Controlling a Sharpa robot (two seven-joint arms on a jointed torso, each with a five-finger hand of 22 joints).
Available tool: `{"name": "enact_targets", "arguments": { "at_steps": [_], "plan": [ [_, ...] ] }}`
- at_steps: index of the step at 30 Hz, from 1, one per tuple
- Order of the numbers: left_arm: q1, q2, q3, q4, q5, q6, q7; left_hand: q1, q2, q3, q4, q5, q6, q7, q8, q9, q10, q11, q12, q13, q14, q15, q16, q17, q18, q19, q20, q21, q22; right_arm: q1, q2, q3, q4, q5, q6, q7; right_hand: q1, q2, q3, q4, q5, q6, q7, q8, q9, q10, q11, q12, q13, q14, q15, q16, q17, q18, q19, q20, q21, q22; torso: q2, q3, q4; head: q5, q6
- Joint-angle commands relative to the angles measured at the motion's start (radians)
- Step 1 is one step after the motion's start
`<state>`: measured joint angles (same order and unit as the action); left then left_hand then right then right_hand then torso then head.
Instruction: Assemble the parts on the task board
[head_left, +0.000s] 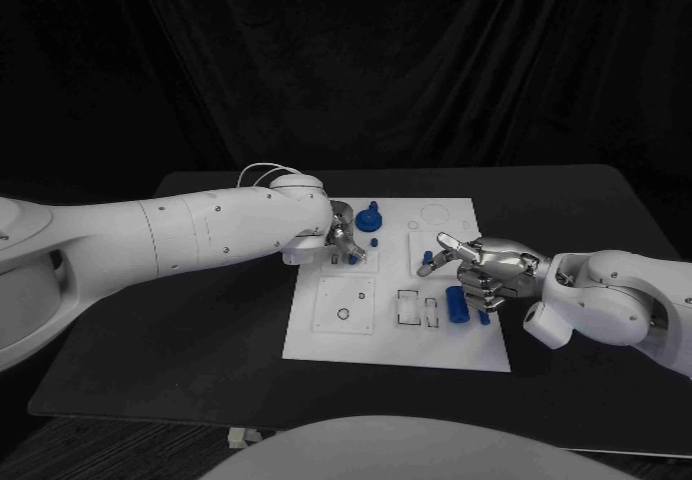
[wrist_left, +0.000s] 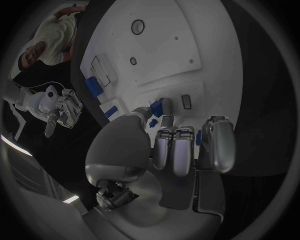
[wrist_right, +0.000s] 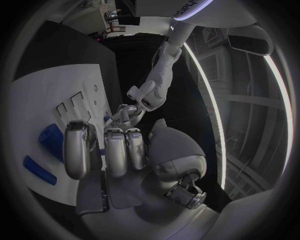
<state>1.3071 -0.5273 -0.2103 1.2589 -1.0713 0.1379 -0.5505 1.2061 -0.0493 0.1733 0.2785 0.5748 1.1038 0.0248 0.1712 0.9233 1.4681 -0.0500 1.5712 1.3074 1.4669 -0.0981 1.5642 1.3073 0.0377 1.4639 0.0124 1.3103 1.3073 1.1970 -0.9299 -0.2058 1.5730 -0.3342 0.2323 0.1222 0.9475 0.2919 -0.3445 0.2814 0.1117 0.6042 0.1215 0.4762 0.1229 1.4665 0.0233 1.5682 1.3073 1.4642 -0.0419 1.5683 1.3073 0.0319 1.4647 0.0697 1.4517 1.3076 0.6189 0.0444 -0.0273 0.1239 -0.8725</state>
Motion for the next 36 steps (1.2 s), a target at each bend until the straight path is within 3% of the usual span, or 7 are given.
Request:
{"name": "enact_targets", "arguments": {
  "at_steps": [1, 3, 20, 27, 29, 30, 36],
  "plan": [
    [-0.003, -0.004, -0.001, 0.002, 0.011, -0.010, 0.023, 0.026, -0.010, 0.046, -0.004, -0.002, -0.005, -0.007, -0.006, 0.003, 0.103, -0.004, 0.000, 0.263, 0.104, -0.005, 0.007, 0.263, 0.012, 0.041, -0.002, -0.009, 0.196, -0.003, 0.000, 0.000, 0.000, -0.001, 0.013, -0.016, 0.000, -0.001, 0.007, 0.000, 0.005, -0.006, 0.002, 0.006, -0.002, 0.104, 0.004, 0.003, 0.263, 0.099, 0.006, -0.007, 0.240, 0.005, 0.023, 0.005, -0.003, 0.208, 0.000, 0.0000, -0.0001, 0.001, 0.000],
    [-0.003, -0.007, -0.001, 0.003, 0.011, -0.011, 0.025, 0.027, -0.030, 0.096, 0.001, -0.048, -0.005, -0.007, -0.007, 0.005, 0.103, -0.004, 0.000, 0.263, 0.104, -0.005, 0.007, 0.263, 0.012, 0.041, -0.003, -0.010, 0.196, -0.003, 0.000, 0.000, 0.000, -0.001, 0.013, -0.017, 0.000, -0.001, 0.007, 0.000, 0.005, -0.006, 0.002, 0.006, -0.002, 0.104, 0.004, 0.003, 0.263, 0.099, 0.006, -0.007, 0.240, 0.005, 0.023, 0.005, -0.003, 0.208, 0.000, -0.0001, -0.0002, 0.001, 0.000],
    [-0.003, -0.018, -0.001, 0.004, 0.011, -0.009, 0.022, 0.018, -0.054, 0.131, 0.002, -0.066, -0.004, -0.006, -0.006, 0.010, 0.103, -0.003, 0.000, 0.263, 0.104, -0.004, 0.007, 0.263, 0.013, 0.041, -0.002, -0.014, 0.196, -0.003, 0.001, 0.000, -0.001, -0.001, 0.016, -0.020, 0.000, -0.001, 0.007, 0.000, 0.005, -0.006, 0.002, 0.006, -0.002, 0.104, 0.004, 0.003, 0.263, 0.099, 0.006, -0.007, 0.240, 0.005, 0.023, 0.005, -0.003, 0.208, 0.000, 0.0002, -0.0001, 0.003, 0.000],
    [-0.003, -0.015, -0.001, 0.002, 0.011, -0.006, 0.021, -0.037, -0.061, 0.139, 0.010, -0.187, -0.001, -0.001, -0.008, 0.012, 0.103, 0.001, 0.000, 0.263, 0.104, -0.001, 0.007, 0.263, 0.013, 0.042, 0.000, -0.016, 0.196, -0.004, 0.000, 0.000, -0.001, -0.001, 0.018, -0.021, -0.001, -0.001, 0.008, 0.001, 0.005, -0.006, 0.002, 0.006, -0.003, 0.104, 0.005, 0.003, 0.263, 0.099, 0.006, -0.007, 0.241, 0.005, 0.022, 0.005, -0.003, 0.207, 0.000, 0.0003, -0.0001, 0.002, 0.000],
    [-0.003, -0.014, -0.001, 0.001, 0.011, -0.003, 0.019, -0.093, -0.061, 0.102, 0.011, -0.255, 0.003, 0.003, -0.010, 0.011, 0.103, 0.005, 0.000, 0.263, 0.104, 0.003, 0.007, 0.263, 0.012, 0.042, 0.003, -0.017, 0.196, -0.004, 0.000, 0.000, 0.000, -0.001, 0.018, -0.021, -0.001, -0.001, 0.008, 0.001, 0.005, -0.006, 0.002, 0.006, -0.003, 0.104, 0.005, 0.003, 0.263, 0.099, 0.006, -0.007, 0.241, 0.005, 0.022, 0.005, -0.003, 0.207, 0.000, 0.0002, -0.0001, 0.002, 0.000],
    [-0.003, -0.014, -0.001, 0.000, 0.011, -0.002, 0.017, -0.140, -0.054, 0.070, 0.006, -0.330, 0.003, 0.006, -0.013, 0.008, 0.103, 0.008, 0.000, 0.263, 0.104, 0.004, 0.007, 0.263, 0.012, 0.042, 0.005, -0.017, 0.196, -0.004, 0.000, 0.000, 0.000, -0.001, 0.018, -0.021, -0.001, -0.001, 0.008, 0.001, 0.005, -0.006, 0.002, 0.006, -0.003, 0.104, 0.005, 0.003, 0.263, 0.099, 0.006, -0.007, 0.241, 0.005, 0.022, 0.005, -0.003, 0.207, 0.000, 0.0002, -0.0001, 0.002, 0.000],
    [-0.003, -0.011, -0.001, -0.006, 0.011, 0.005, 0.012, -0.204, -0.029, -0.016, 0.013, -0.481, -0.003, 0.009, -0.028, -0.003, 0.103, 0.010, 0.000, 0.263, 0.104, 0.007, 0.007, 0.263, 0.013, 0.043, 0.007, -0.019, 0.196, -0.004, 0.000, 0.000, 0.000, -0.001, 0.019, -0.021, -0.002, -0.001, 0.008, 0.002, 0.004, -0.006, 0.002, 0.006, -0.003, 0.104, 0.005, 0.003, 0.263, 0.099, 0.006, -0.007, 0.241, 0.005, 0.022, 0.006, -0.003, 0.207, 0.000, 0.0002, -0.0001, 0.003, 0.000]
  ]
}}
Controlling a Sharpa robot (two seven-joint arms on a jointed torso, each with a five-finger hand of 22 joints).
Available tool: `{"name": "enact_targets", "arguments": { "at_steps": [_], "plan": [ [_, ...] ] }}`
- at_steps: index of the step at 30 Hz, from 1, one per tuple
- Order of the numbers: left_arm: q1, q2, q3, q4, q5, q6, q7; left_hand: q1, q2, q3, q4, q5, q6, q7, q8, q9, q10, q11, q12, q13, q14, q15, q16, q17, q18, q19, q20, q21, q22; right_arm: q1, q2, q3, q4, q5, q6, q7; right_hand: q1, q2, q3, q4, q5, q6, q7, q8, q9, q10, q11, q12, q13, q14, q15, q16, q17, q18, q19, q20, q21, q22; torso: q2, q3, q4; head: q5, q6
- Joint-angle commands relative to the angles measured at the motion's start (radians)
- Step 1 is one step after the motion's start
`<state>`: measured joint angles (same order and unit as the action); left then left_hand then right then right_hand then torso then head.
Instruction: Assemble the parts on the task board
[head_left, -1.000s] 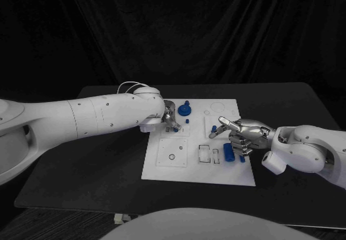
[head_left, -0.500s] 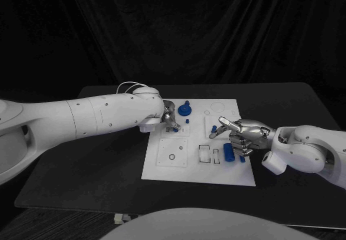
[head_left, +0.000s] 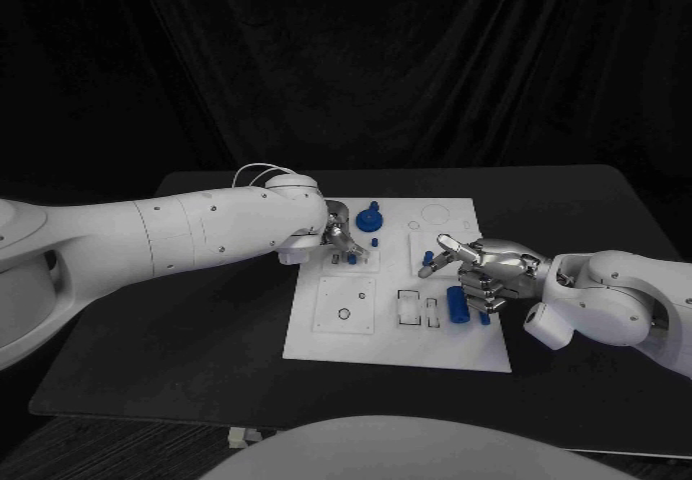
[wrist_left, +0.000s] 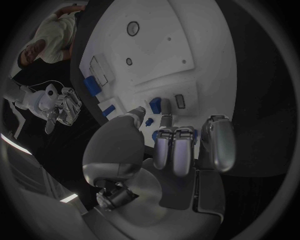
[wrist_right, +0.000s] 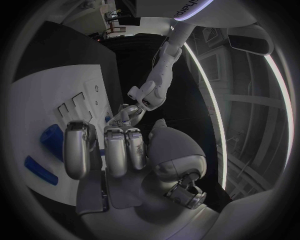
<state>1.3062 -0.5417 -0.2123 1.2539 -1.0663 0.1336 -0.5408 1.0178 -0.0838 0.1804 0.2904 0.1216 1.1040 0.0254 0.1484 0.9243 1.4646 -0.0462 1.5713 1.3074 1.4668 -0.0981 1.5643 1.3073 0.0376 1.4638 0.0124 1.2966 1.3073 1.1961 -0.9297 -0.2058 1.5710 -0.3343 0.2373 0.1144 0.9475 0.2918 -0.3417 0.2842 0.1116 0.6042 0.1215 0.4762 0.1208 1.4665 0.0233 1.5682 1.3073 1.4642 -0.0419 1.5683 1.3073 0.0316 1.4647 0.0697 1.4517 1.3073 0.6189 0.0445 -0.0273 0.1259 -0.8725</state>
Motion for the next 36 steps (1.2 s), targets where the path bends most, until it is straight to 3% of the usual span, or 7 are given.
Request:
{"name": "enact_targets", "arguments": {
  "at_steps": [1, 6, 21, 26, 31, 34, 36],
  "plan": [
    [-0.002, 0.003, 0.001, -0.001, 0.006, 0.009, 0.002, -0.022, 0.008, -0.033, 0.001, -0.036, -0.004, 0.009, -0.007, -0.006, 0.106, 0.007, 0.000, 0.263, 0.104, 0.007, 0.007, 0.263, 0.013, 0.043, 0.007, -0.005, 0.196, -0.003, 0.000, 0.000, 0.002, -0.001, 0.014, -0.013, -0.002, -0.001, 0.005, -0.001, 0.004, -0.006, 0.002, 0.006, -0.001, 0.104, 0.005, 0.003, 0.263, 0.099, 0.007, -0.007, 0.241, 0.006, 0.022, 0.006, -0.003, 0.208, 0.000, 0.0001, -0.0001, 0.001, 0.000],
    [-0.002, 0.004, 0.001, -0.003, 0.006, 0.009, -0.002, -0.065, 0.025, -0.107, 0.003, -0.070, -0.001, 0.010, -0.014, -0.017, 0.106, 0.009, 0.000, 0.263, 0.104, 0.008, 0.007, 0.263, 0.012, 0.044, 0.009, -0.004, 0.197, -0.003, 0.000, 0.000, 0.002, -0.001, 0.015, -0.014, -0.002, -0.001, 0.005, -0.001, 0.004, -0.006, 0.002, 0.006, -0.001, 0.104, 0.005, 0.003, 0.263, 0.099, 0.007, -0.007, 0.241, 0.006, 0.022, 0.006, -0.003, 0.208, 0.000, 0.0001, 0.0000, 0.001, 0.000],
    [0.008, -0.053, 0.001, 0.063, 0.006, -0.044, -0.002, -0.077, 0.034, -0.159, 0.002, -0.072, 0.020, 0.004, -0.003, -0.014, 0.106, 0.003, 0.000, 0.263, 0.104, 0.004, 0.007, 0.263, 0.012, 0.048, 0.005, 0.002, 0.198, -0.003, -0.007, 0.000, 0.003, -0.001, 0.012, -0.011, -0.011, -0.002, 0.004, 0.003, -0.004, -0.006, 0.002, 0.008, -0.003, 0.104, 0.005, 0.003, 0.263, 0.099, 0.007, -0.007, 0.240, 0.006, 0.021, 0.006, -0.004, 0.207, 0.000, 0.0001, -0.0002, -0.007, 0.000],
    [0.043, -0.099, 0.002, 0.121, 0.006, -0.085, 0.024, -0.062, 0.045, -0.178, 0.001, -0.069, 0.037, -0.003, 0.016, -0.004, 0.106, -0.002, 0.000, 0.263, 0.104, 0.000, 0.007, 0.263, 0.010, 0.052, 0.002, 0.012, 0.200, -0.003, -0.011, 0.000, 0.003, -0.001, 0.010, -0.010, -0.020, -0.002, 0.002, 0.005, -0.010, -0.006, 0.002, 0.010, -0.004, 0.104, 0.005, 0.003, 0.263, 0.099, 0.007, -0.007, 0.240, 0.006, 0.021, 0.007, -0.004, 0.207, 0.000, 0.0002, -0.0006, -0.009, 0.000],
    [0.107, -0.145, 0.002, 0.171, 0.041, -0.101, 0.036, -0.034, 0.057, -0.195, 0.001, -0.058, 0.037, -0.009, 0.041, 0.017, 0.106, -0.007, 0.000, 0.263, 0.104, -0.005, 0.007, 0.263, 0.009, 0.055, -0.003, 0.021, 0.203, -0.003, -0.013, 0.000, 0.003, -0.001, 0.009, -0.008, -0.029, -0.001, 0.001, 0.007, -0.011, -0.006, 0.002, 0.011, -0.005, 0.104, 0.005, 0.003, 0.263, 0.099, 0.007, -0.007, 0.241, 0.006, 0.021, 0.007, -0.004, 0.207, 0.000, -0.0001, -0.0001, -0.011, 0.000],
    [0.142, -0.165, 0.002, 0.180, 0.094, -0.091, 0.044, 0.012, 0.082, -0.207, 0.001, 0.013, 0.023, -0.014, 0.074, 0.046, 0.106, -0.011, 0.000, 0.263, 0.104, -0.007, 0.007, 0.263, 0.007, 0.057, -0.006, 0.029, 0.205, -0.003, -0.013, 0.000, 0.002, -0.001, 0.008, -0.007, -0.035, -0.001, 0.000, 0.007, -0.011, -0.006, 0.002, 0.011, -0.005, 0.104, 0.005, 0.003, 0.263, 0.099, 0.007, -0.007, 0.241, 0.006, 0.022, 0.007, -0.003, 0.207, 0.000, 0.0002, 0.0000, -0.015, 0.000],
    [0.157, -0.173, 0.002, 0.174, 0.122, -0.089, 0.055, 0.035, 0.100, -0.208, 0.002, 0.101, 0.013, -0.016, 0.089, 0.060, 0.106, -0.012, 0.000, 0.263, 0.104, -0.010, 0.007, 0.263, 0.007, 0.057, -0.008, 0.032, 0.205, -0.003, -0.012, 0.000, 0.001, -0.001, 0.008, -0.006, -0.037, 0.000, 0.000, 0.007, -0.012, -0.006, 0.002, 0.011, -0.006, 0.104, 0.005, 0.003, 0.263, 0.099, 0.007, -0.007, 0.241, 0.006, 0.021, 0.007, -0.004, 0.207, 0.000, 0.0002, -0.0003, -0.014, 0.000]
  ]
}}
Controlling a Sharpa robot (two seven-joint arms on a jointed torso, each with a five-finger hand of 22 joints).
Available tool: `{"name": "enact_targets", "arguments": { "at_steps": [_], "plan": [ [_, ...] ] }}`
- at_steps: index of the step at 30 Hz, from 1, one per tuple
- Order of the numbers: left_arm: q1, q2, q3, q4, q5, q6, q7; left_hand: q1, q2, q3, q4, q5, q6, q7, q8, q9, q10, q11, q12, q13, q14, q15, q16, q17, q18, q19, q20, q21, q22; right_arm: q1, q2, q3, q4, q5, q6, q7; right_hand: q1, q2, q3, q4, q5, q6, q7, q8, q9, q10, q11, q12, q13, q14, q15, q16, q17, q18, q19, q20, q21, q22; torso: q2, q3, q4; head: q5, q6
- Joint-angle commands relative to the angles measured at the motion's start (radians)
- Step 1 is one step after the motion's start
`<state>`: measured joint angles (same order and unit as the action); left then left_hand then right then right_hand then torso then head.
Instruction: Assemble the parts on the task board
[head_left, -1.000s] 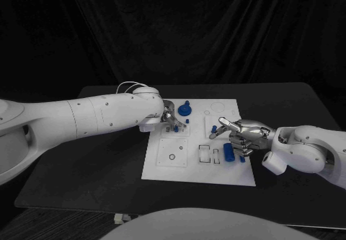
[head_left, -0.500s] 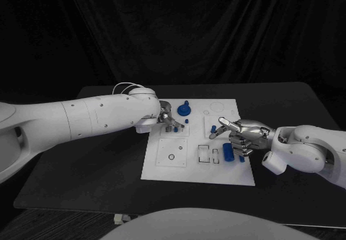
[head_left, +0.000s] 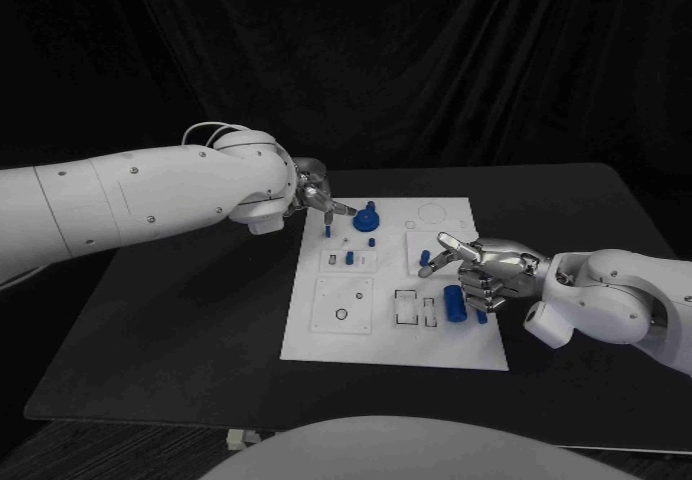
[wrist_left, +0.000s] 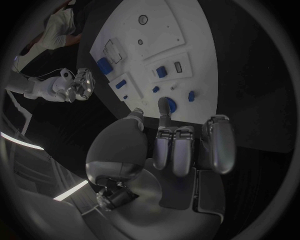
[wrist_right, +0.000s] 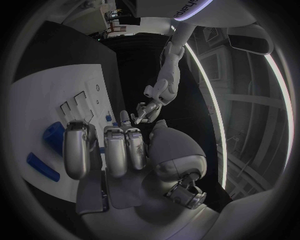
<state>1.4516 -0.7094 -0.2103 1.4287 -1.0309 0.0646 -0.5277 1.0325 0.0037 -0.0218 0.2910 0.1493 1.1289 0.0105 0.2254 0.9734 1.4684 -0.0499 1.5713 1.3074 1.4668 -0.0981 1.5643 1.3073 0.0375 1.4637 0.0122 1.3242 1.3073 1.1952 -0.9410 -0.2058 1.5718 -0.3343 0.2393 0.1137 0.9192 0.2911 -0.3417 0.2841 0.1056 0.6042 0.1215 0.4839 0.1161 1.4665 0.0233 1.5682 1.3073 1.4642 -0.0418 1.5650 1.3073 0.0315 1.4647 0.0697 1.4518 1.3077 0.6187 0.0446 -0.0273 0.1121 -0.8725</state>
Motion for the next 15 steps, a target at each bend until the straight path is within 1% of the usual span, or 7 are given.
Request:
{"name": "enact_targets", "arguments": {
  "at_steps": [1, 4, 5, 6, 11, 14, 15],
  "plan": [
    [0.015, -0.007, 0.000, -0.005, 0.093, -0.022, 0.048, 0.030, 0.017, -0.008, 0.002, 0.114, -0.017, -0.001, 0.017, 0.015, 0.102, -0.010, 0.000, 0.263, 0.104, -0.009, 0.007, 0.264, 0.007, 0.057, -0.009, 0.006, 0.206, -0.002, 0.000, 0.000, 0.000, -0.001, 0.006, -0.005, -0.009, 0.000, 0.000, 0.007, -0.006, -0.006, 0.002, 0.004, -0.001, 0.104, 0.005, 0.003, 0.264, 0.099, 0.007, -0.003, 0.241, 0.006, 0.021, 0.007, -0.004, 0.206, 0.000, 0.0001, -0.0004, 0.000, 0.000],
    [0.026, -0.004, 0.000, -0.032, 0.114, -0.034, 0.071, 0.114, 0.023, 0.013, -0.012, 0.257, -0.040, -0.004, 0.024, 0.020, 0.102, -0.012, 0.000, 0.263, 0.104, -0.012, 0.007, 0.264, 0.004, 0.060, -0.011, 0.021, 0.209, -0.002, -0.001, 0.000, 0.001, -0.001, 0.005, -0.003, -0.009, 0.000, -0.001, 0.007, -0.006, -0.006, 0.002, 0.004, -0.001, 0.104, 0.005, 0.003, 0.264, 0.099, 0.007, -0.003, 0.241, 0.006, 0.022, 0.007, -0.003, 0.207, 0.000, 0.0001, 0.0000, -0.001, 0.000],
    [0.028, 0.000, -0.001, -0.044, 0.118, -0.031, 0.076, 0.156, 0.016, 0.028, -0.026, 0.332, -0.044, -0.006, 0.025, 0.020, 0.102, -0.013, 0.000, 0.263, 0.104, -0.014, 0.007, 0.264, 0.004, 0.061, -0.014, 0.026, 0.210, -0.002, -0.002, 0.000, 0.002, -0.001, 0.005, -0.003, -0.010, 0.000, -0.001, 0.007, -0.006, -0.006, 0.002, 0.004, -0.001, 0.104, 0.005, 0.003, 0.264, 0.099, 0.007, -0.003, 0.241, 0.006, 0.022, 0.007, -0.003, 0.207, 0.000, -0.0001, 0.0001, -0.002, 0.000],
    [0.030, 0.005, -0.001, -0.055, 0.121, -0.026, 0.076, 0.199, 0.008, 0.044, -0.049, 0.364, -0.050, -0.010, 0.023, 0.018, 0.102, -0.018, 0.000, 0.263, 0.104, -0.016, 0.007, 0.264, 0.003, 0.061, -0.013, 0.030, 0.211, -0.002, -0.002, 0.000, 0.002, -0.001, 0.005, -0.003, -0.010, 0.000, -0.001, 0.007, -0.006, -0.006, 0.002, 0.004, -0.001, 0.104, 0.005, 0.003, 0.264, 0.099, 0.007, -0.003, 0.241, 0.006, 0.022, 0.007, -0.003, 0.207, 0.000, 0.0002, -0.0003, -0.002, 0.000],
    [0.027, 0.036, -0.001, -0.116, 0.118, 0.031, 0.053, 0.234, -0.005, 0.063, -0.021, 0.325, -0.053, 0.000, 0.005, -0.021, 0.102, -0.011, 0.000, 0.263, 0.104, -0.011, 0.007, 0.264, 0.002, 0.061, -0.011, 0.033, 0.211, -0.002, -0.004, 0.000, 0.004, -0.001, 0.005, -0.004, -0.010, 0.000, -0.001, 0.007, -0.006, -0.006, 0.002, 0.004, -0.001, 0.104, 0.005, 0.003, 0.264, 0.099, 0.007, -0.003, 0.241, 0.006, 0.022, 0.007, -0.003, 0.207, 0.000, 0.0000, -0.0005, -0.004, 0.000],
    [0.016, 0.055, -0.001, -0.155, 0.087, 0.050, 0.046, 0.210, -0.011, 0.050, -0.001, 0.214, -0.052, 0.008, -0.007, -0.051, 0.102, -0.003, 0.000, 0.263, 0.104, -0.005, 0.007, 0.264, 0.003, 0.058, -0.006, 0.027, 0.209, -0.002, -0.003, 0.000, 0.003, -0.001, 0.007, -0.005, -0.011, 0.000, -0.001, 0.007, -0.006, -0.006, 0.002, 0.004, -0.001, 0.104, 0.005, 0.003, 0.264, 0.099, 0.007, -0.003, 0.241, 0.006, 0.022, 0.007, -0.003, 0.207, 0.001, -0.0001, 0.0000, -0.005, 0.000],
    [0.013, 0.058, -0.001, -0.163, 0.079, 0.051, 0.046, 0.208, -0.011, 0.048, -0.001, 0.204, -0.051, 0.008, -0.008, -0.056, 0.102, -0.003, 0.000, 0.263, 0.104, -0.005, 0.007, 0.264, 0.004, 0.058, -0.006, 0.025, 0.209, -0.002, -0.002, 0.000, 0.003, -0.001, 0.008, -0.005, -0.011, 0.000, -0.001, 0.007, -0.006, -0.006, 0.002, 0.004, -0.001, 0.104, 0.005, 0.003, 0.264, 0.099, 0.007, -0.003, 0.241, 0.006, 0.022, 0.007, -0.002, 0.207, 0.001, 0.0000, -0.0002, -0.005, 0.000]
  ]
}}
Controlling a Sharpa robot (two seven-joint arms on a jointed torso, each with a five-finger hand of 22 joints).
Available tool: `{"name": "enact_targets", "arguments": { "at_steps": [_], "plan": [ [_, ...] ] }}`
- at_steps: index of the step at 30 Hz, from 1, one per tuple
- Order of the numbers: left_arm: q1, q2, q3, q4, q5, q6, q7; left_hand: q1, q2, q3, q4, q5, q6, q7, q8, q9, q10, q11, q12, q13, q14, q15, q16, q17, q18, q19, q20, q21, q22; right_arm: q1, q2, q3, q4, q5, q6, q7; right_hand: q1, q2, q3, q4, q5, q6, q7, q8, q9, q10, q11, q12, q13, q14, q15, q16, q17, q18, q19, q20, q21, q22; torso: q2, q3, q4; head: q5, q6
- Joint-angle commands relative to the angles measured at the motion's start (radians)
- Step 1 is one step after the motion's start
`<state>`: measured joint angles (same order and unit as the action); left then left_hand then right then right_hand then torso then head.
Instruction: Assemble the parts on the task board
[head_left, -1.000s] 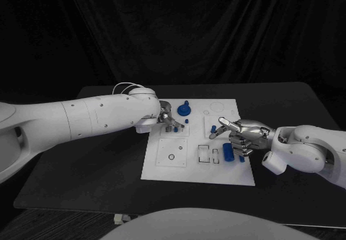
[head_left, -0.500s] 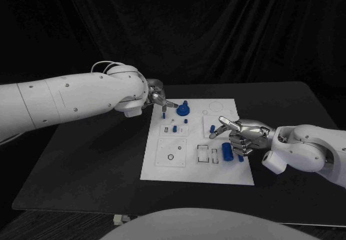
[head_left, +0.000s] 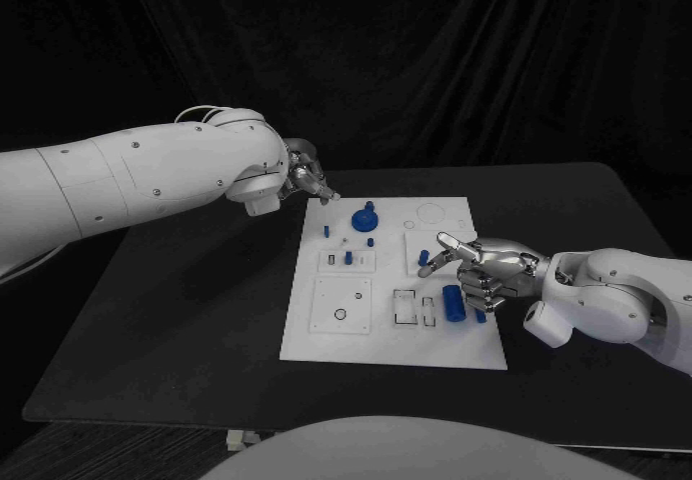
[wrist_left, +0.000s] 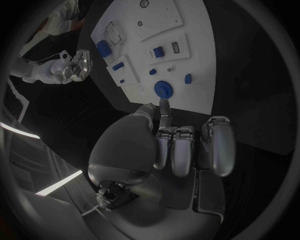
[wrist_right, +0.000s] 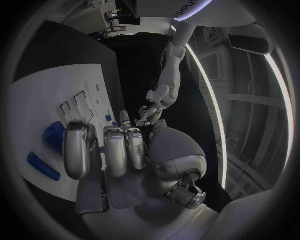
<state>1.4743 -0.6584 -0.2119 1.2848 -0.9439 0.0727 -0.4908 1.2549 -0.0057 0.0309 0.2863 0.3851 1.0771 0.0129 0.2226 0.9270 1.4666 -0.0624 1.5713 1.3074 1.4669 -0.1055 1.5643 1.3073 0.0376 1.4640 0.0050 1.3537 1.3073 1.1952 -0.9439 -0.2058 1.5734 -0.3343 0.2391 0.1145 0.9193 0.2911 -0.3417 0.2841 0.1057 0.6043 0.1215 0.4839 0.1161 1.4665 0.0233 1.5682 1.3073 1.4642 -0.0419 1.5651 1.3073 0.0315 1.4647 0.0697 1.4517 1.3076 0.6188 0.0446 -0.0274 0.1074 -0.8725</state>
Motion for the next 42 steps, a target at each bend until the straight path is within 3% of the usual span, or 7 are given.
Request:
{"name": "enact_targets", "arguments": {
  "at_steps": [1, 5, 13, 21, 26, 31, 42],
  "plan": [
    [-0.014, 0.014, 0.000, -0.034, -0.019, 0.044, 0.010, -0.020, -0.001, -0.009, 0.004, -0.044, 0.002, 0.007, -0.007, -0.014, 0.104, 0.011, 0.000, 0.263, 0.104, 0.003, 0.007, 0.264, 0.003, 0.058, 0.002, -0.002, 0.209, -0.002, 0.002, 0.000, 0.001, -0.001, 0.010, -0.007, -0.011, 0.000, -0.001, 0.007, -0.006, -0.006, 0.002, 0.004, -0.001, 0.104, 0.005, 0.003, 0.264, 0.099, 0.007, -0.003, 0.241, 0.006, 0.022, 0.007, -0.002, 0.207, 0.002, -0.0002, -0.0004, 0.000, 0.000],
    [-0.030, 0.041, 0.000, -0.087, -0.040, 0.049, 0.011, -0.037, -0.001, -0.020, 0.005, -0.071, 0.012, 0.008, -0.005, -0.027, 0.104, 0.012, 0.000, 0.263, 0.104, 0.005, 0.007, 0.264, 0.004, 0.057, 0.004, -0.003, 0.209, -0.002, 0.005, 0.000, 0.000, -0.001, 0.013, -0.009, -0.011, 0.000, 0.000, 0.007, -0.005, -0.006, 0.002, 0.004, -0.001, 0.104, 0.005, 0.003, 0.264, 0.099, 0.007, -0.003, 0.241, 0.006, 0.021, 0.007, -0.004, 0.206, 0.000, -0.0001, 0.0001, 0.002, 0.000],
    [-0.059, 0.106, 0.000, -0.201, -0.053, 0.118, 0.002, -0.072, -0.007, -0.043, 0.005, -0.067, 0.025, 0.006, 0.007, -0.030, 0.104, 0.011, 0.000, 0.263, 0.104, 0.005, 0.007, 0.264, 0.004, 0.056, 0.006, -0.003, 0.209, -0.002, 0.009, 0.000, -0.002, -0.001, 0.018, -0.013, -0.012, 0.001, 0.000, 0.006, -0.005, -0.006, 0.002, 0.004, -0.002, 0.104, 0.005, 0.003, 0.264, 0.099, 0.007, -0.004, 0.241, 0.006, 0.022, 0.007, -0.003, 0.207, 0.000, 0.0001, 0.0003, 0.002, 0.000],
    [-0.071, 0.141, 0.000, -0.254, -0.065, 0.166, -0.003, -0.096, -0.004, -0.063, 0.005, -0.125, 0.032, 0.005, 0.017, -0.032, 0.104, 0.011, 0.000, 0.263, 0.104, 0.005, 0.007, 0.264, 0.004, 0.054, 0.006, -0.004, 0.208, -0.002, 0.009, 0.000, -0.002, -0.001, 0.021, -0.016, -0.012, 0.001, 0.001, 0.005, -0.004, -0.006, 0.002, 0.005, -0.002, 0.104, 0.005, 0.003, 0.264, 0.099, 0.007, -0.004, 0.240, 0.006, 0.022, 0.007, -0.003, 0.207, 0.000, -0.0002, 0.0002, 0.003, 0.000],
    [-0.079, 0.151, 0.000, -0.268, -0.090, 0.174, 0.001, -0.123, 0.004, -0.082, 0.005, -0.199, 0.030, 0.007, 0.012, -0.043, 0.104, 0.013, 0.000, 0.263, 0.104, 0.007, 0.007, 0.264, 0.004, 0.053, 0.008, -0.004, 0.208, -0.002, 0.010, 0.000, -0.002, -0.001, 0.023, -0.016, -0.012, 0.001, 0.001, 0.005, -0.003, -0.006, 0.002, 0.005, -0.002, 0.104, 0.005, 0.003, 0.264, 0.099, 0.007, -0.003, 0.241, 0.006, 0.022, 0.007, -0.003, 0.207, 0.000, -0.0001, 0.0000, 0.005, 0.000],
    [-0.089, 0.157, 0.000, -0.279, -0.098, 0.175, 0.003, -0.122, 0.006, -0.082, 0.004, -0.197, 0.030, 0.007, 0.011, -0.045, 0.104, 0.013, 0.000, 0.263, 0.104, 0.007, 0.007, 0.264, 0.005, 0.053, 0.008, -0.005, 0.208, -0.002, 0.010, 0.000, -0.002, -0.001, 0.023, -0.015, -0.012, 0.001, 0.001, 0.005, -0.003, -0.006, 0.002, 0.005, -0.002, 0.104, 0.005, 0.003, 0.264, 0.099, 0.007, -0.003, 0.241, 0.006, 0.022, 0.007, -0.003, 0.207, 0.000, 0.0000, -0.0001, 0.004, 0.000],
    [-0.103, 0.168, 0.001, -0.297, -0.105, 0.164, 0.020, -0.096, 0.012, -0.079, 0.001, -0.132, 0.030, 0.007, 0.005, -0.056, 0.104, 0.014, 0.000, 0.263, 0.104, 0.008, 0.007, 0.264, 0.005, 0.051, 0.009, -0.008, 0.207, -0.002, 0.008, 0.000, 0.000, -0.001, 0.023, -0.016, -0.012, 0.001, 0.001, 0.005, -0.003, -0.006, 0.002, 0.005, -0.002, 0.104, 0.005, 0.003, 0.264, 0.099, 0.007, -0.003, 0.241, 0.006, 0.022, 0.007, -0.003, 0.207, 0.000, 0.0001, 0.0001, 0.003, 0.000]
  ]
}}
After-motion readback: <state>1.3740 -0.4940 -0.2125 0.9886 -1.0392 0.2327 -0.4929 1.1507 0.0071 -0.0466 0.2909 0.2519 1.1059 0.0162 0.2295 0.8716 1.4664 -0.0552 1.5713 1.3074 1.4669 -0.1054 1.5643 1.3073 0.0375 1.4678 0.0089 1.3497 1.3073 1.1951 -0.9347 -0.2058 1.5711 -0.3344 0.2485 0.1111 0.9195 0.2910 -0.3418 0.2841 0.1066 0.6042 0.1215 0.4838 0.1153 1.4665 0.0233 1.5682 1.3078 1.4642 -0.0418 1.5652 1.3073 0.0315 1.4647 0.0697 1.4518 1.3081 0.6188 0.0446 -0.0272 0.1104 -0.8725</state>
